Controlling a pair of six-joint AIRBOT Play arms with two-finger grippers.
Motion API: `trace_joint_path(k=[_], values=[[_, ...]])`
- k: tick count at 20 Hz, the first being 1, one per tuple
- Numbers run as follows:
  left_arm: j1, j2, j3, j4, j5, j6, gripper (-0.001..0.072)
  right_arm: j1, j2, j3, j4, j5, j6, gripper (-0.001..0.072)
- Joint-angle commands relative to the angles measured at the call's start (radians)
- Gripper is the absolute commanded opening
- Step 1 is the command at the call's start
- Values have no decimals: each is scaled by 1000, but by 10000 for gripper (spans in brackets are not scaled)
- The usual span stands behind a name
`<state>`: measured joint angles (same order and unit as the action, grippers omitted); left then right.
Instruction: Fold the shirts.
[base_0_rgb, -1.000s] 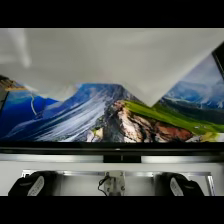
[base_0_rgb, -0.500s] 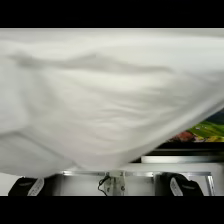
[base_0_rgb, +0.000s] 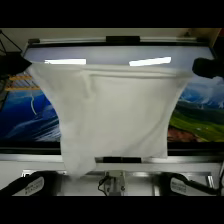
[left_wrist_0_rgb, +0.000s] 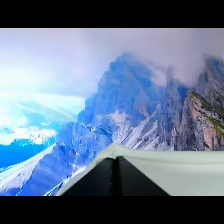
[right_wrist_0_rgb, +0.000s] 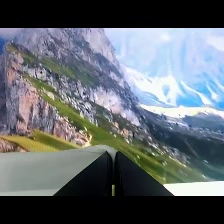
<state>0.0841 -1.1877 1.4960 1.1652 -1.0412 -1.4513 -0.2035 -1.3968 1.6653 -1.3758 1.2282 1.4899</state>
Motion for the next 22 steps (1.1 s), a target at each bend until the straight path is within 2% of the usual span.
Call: trace_joint_path(k=[1, 4, 8, 9, 12, 15, 18, 22], values=[[-68, -264, -13, -14, 266, 18, 30, 0, -223, -16, 204, -304, 40, 57], [-107, -467, 60, -14, 384, 17, 31, 23, -360, -16, 268, -433, 40, 57], [-122, -614, 121, -14, 371, 15, 31, 83, -472, -16, 267, -417, 16, 57], [-117, -615, 121, -13, 335, 23, 31, 89, -477, -16, 267, -412, 16, 57], [-70, -584, 165, 10, 19, 214, 31, 69, -452, 13, 235, -296, -18, 57], [-5, -583, 163, 59, -270, 214, 30, 36, -432, 18, 134, -114, -13, 57], [21, -585, 90, 52, -308, 153, 30, 32, -455, 15, 73, 36, 13, 57], [2, -608, 30, 14, -294, 116, 31, 70, -495, 16, 77, 61, 40, 57]])
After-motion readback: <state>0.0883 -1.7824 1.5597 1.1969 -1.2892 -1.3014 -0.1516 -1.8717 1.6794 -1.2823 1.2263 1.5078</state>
